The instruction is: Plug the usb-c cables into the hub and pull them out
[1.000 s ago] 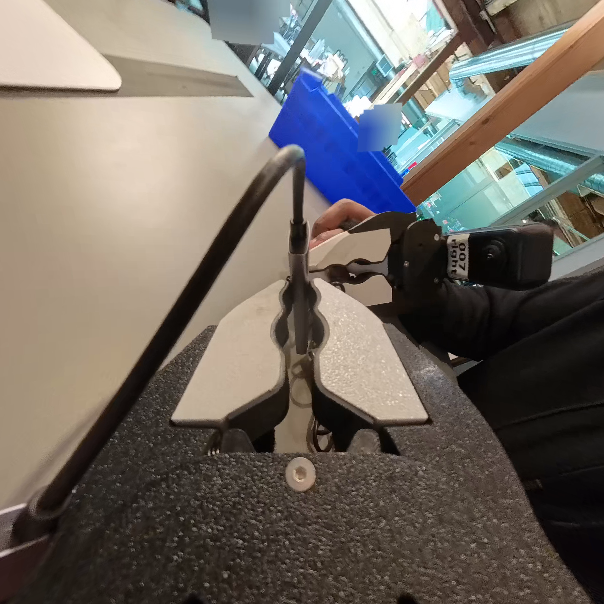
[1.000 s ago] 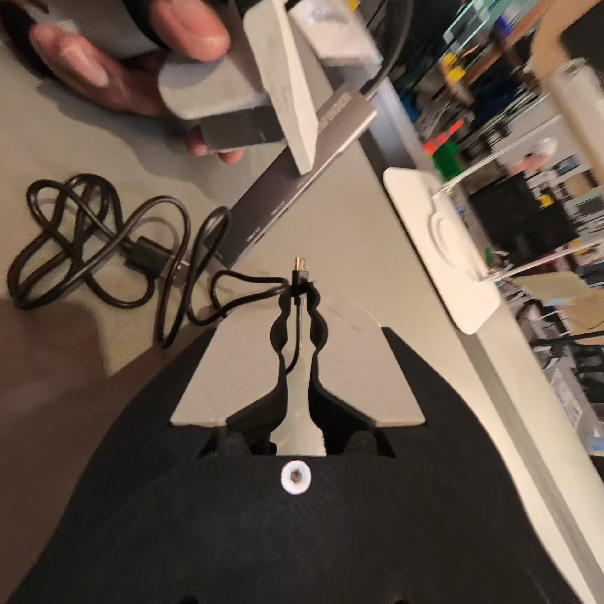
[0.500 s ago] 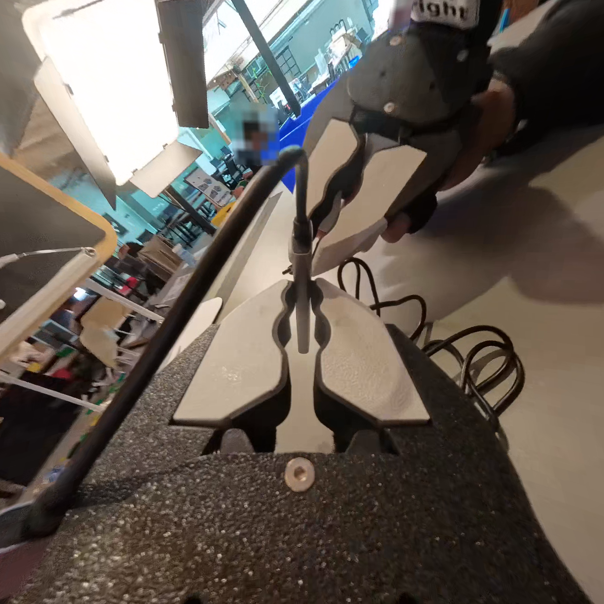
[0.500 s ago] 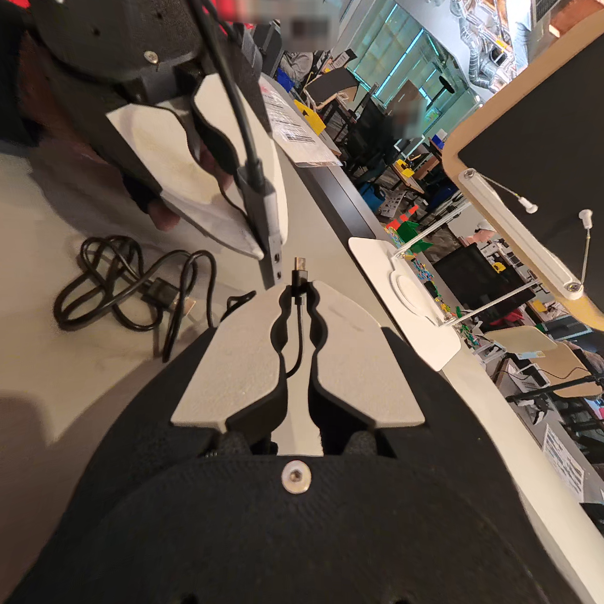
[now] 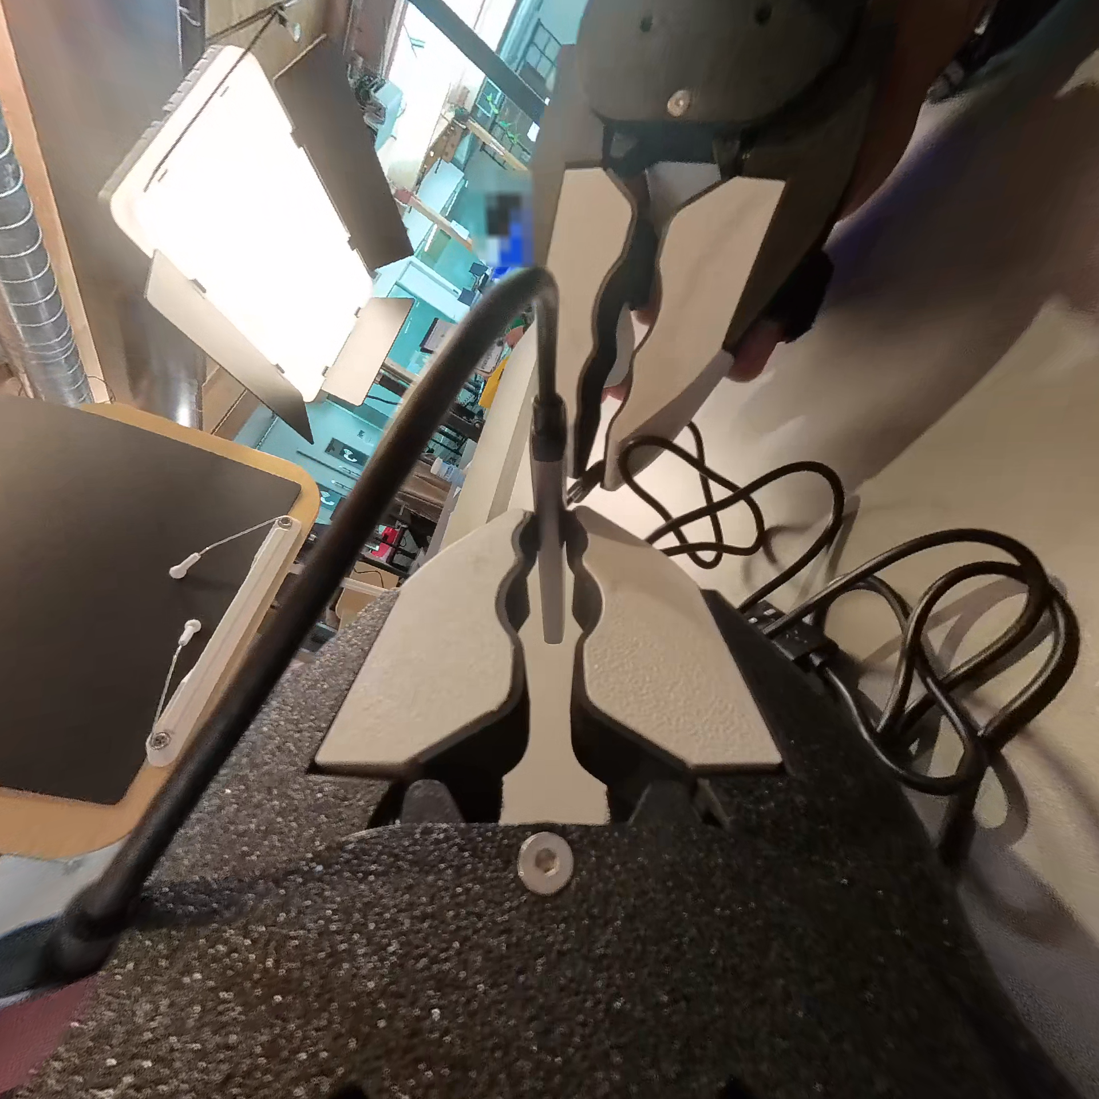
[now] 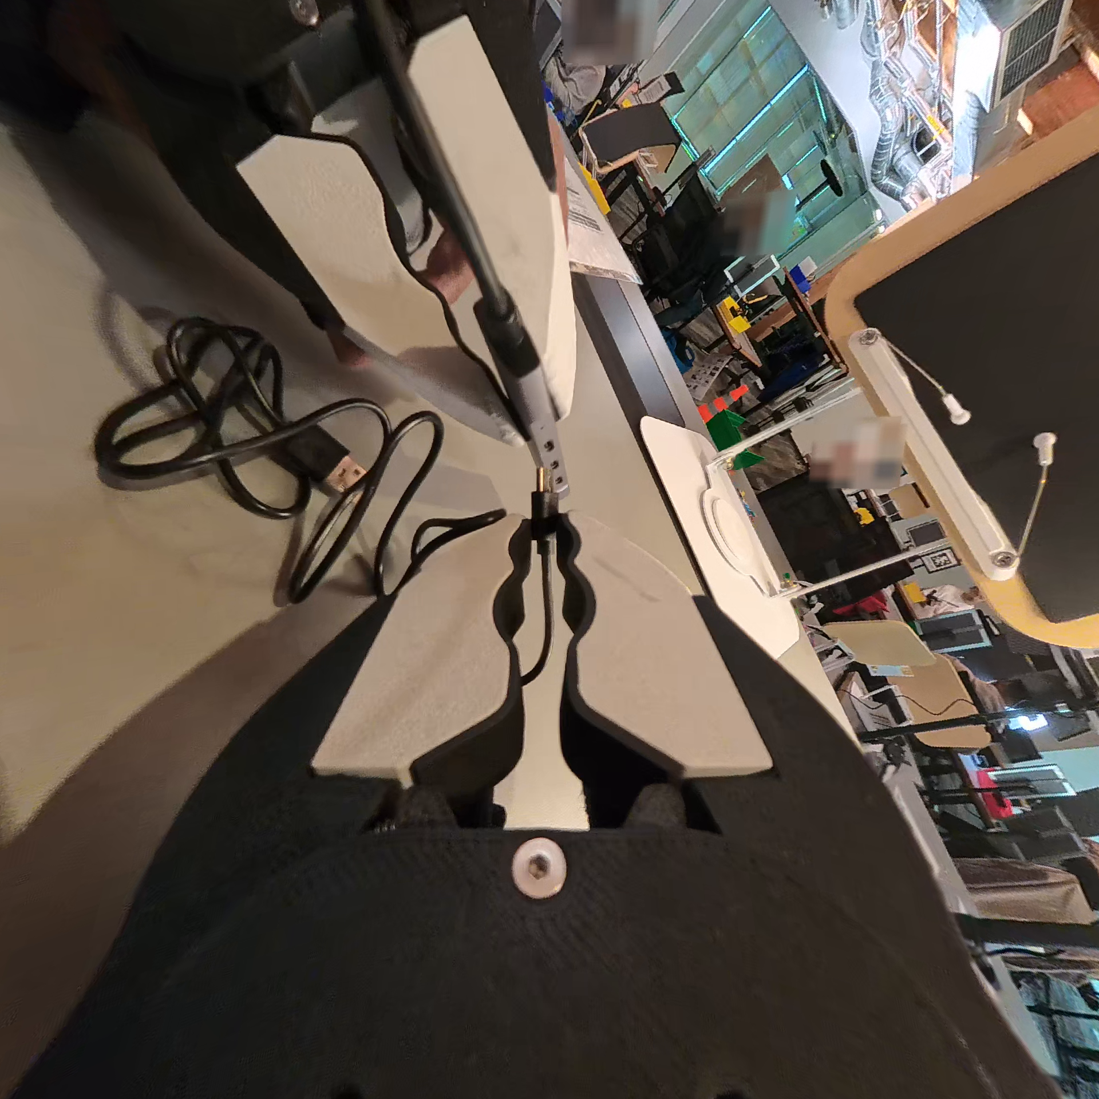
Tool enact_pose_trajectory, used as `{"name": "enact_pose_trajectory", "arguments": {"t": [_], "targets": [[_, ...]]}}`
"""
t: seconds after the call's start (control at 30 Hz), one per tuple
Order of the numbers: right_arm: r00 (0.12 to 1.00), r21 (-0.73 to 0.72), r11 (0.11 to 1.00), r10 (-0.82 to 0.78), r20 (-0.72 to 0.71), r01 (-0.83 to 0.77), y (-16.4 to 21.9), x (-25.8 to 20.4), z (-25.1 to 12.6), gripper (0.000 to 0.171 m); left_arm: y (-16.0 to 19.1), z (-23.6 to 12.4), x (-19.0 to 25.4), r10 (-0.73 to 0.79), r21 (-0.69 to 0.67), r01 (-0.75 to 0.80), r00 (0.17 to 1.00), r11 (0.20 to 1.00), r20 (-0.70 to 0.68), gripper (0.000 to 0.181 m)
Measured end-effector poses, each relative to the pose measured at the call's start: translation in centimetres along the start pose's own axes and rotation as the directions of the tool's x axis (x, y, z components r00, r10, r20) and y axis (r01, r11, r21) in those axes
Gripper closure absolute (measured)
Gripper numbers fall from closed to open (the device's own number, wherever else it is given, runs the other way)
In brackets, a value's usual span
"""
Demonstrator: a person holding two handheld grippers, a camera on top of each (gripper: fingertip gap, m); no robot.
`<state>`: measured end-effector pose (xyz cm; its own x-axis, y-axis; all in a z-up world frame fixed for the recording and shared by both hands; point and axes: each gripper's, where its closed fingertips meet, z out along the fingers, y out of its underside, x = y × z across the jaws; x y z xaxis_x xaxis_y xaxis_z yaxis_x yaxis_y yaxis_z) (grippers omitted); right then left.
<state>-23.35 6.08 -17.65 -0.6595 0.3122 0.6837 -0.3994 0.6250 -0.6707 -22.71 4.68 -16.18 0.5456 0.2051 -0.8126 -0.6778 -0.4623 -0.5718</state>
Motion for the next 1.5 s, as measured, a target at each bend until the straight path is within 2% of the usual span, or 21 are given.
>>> {"name": "enact_pose_trajectory", "arguments": {"t": [0.57,0.97,1.23,1.5], "targets": [[0.993,-0.051,0.993,-0.110,0.032,0.111,0.7,-1.1,0.2,0.164,0.5,0.4,1.7,0.174,-0.076,-0.180,0.982,0.981,-0.077,0.171],[0.947,-0.123,0.939,-0.318,0.049,0.322,1.4,-2.0,0.1,0.165,1.1,0.5,3.1,0.231,-0.113,-0.251,0.959,0.961,-0.164,0.171],[0.961,-0.034,0.965,-0.255,0.104,0.260,1.2,-2.4,-0.5,0.165,0.3,0.4,3.4,0.198,-0.066,-0.212,0.965,0.975,-0.171,0.171],[0.956,-0.037,0.965,-0.252,0.151,0.260,1.6,-3.0,-0.5,0.165,0.3,0.6,4.3,0.214,-0.075,-0.235,0.953,0.969,-0.216,0.171]]}}
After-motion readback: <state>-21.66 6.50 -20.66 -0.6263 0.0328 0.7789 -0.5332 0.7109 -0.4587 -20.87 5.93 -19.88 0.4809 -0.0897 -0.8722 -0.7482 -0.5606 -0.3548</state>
